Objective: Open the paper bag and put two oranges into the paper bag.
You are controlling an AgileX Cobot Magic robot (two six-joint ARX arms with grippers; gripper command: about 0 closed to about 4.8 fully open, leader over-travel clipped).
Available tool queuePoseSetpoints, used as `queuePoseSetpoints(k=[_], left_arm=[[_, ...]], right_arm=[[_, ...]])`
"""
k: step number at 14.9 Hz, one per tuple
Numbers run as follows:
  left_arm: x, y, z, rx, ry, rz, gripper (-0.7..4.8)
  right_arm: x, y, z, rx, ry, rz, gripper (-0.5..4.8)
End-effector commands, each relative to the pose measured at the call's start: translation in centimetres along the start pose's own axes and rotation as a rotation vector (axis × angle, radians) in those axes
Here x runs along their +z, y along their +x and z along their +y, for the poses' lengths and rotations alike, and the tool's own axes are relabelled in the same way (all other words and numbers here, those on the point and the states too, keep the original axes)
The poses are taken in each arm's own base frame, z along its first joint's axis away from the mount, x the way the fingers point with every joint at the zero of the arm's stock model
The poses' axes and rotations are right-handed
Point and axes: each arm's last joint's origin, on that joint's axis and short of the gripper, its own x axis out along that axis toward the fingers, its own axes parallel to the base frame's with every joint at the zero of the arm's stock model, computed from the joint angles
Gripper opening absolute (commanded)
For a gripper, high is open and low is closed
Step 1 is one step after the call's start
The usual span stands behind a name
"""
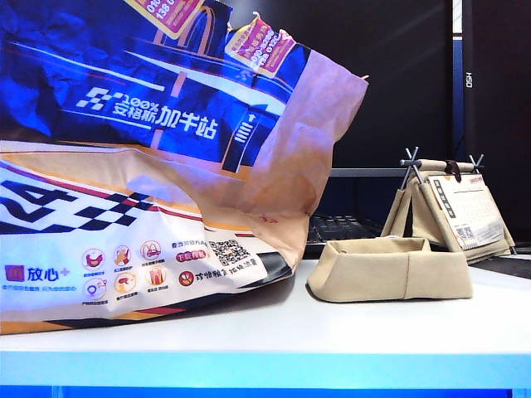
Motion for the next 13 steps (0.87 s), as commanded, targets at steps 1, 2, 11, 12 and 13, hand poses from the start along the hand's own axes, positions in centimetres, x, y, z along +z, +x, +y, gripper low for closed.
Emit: queuePoseSetpoints(k=[1, 2, 11, 12, 13], left_arm=[[-5.6, -0.4, 1.2, 0.046, -0.281, -0.055, 0.47], [-8.2, -0.4, 1.8, 0.097, -0.365, -0.006, 0.47], [-14.4, -0.9, 3.1, 0.236, -0.478, 0.206, 0.52], [-14.6, -0.9, 3.1, 0.244, -0.483, 0.223, 0.53], [-14.7, -1.0, 3.1, 0.248, -0.487, 0.234, 0.53]], right_arm=[[-8.4, 2.6, 2.3, 0.095, 0.000, 0.263, -0.01], [-12.2, 3.5, 3.1, 0.104, -0.026, 0.348, 0.00], [-24.0, 2.4, 4.7, 0.142, 0.034, 0.565, 0.00], [-24.0, 2.4, 4.7, 0.143, 0.033, 0.566, 0.00], [-24.0, 2.4, 4.7, 0.140, 0.032, 0.566, 0.00]])
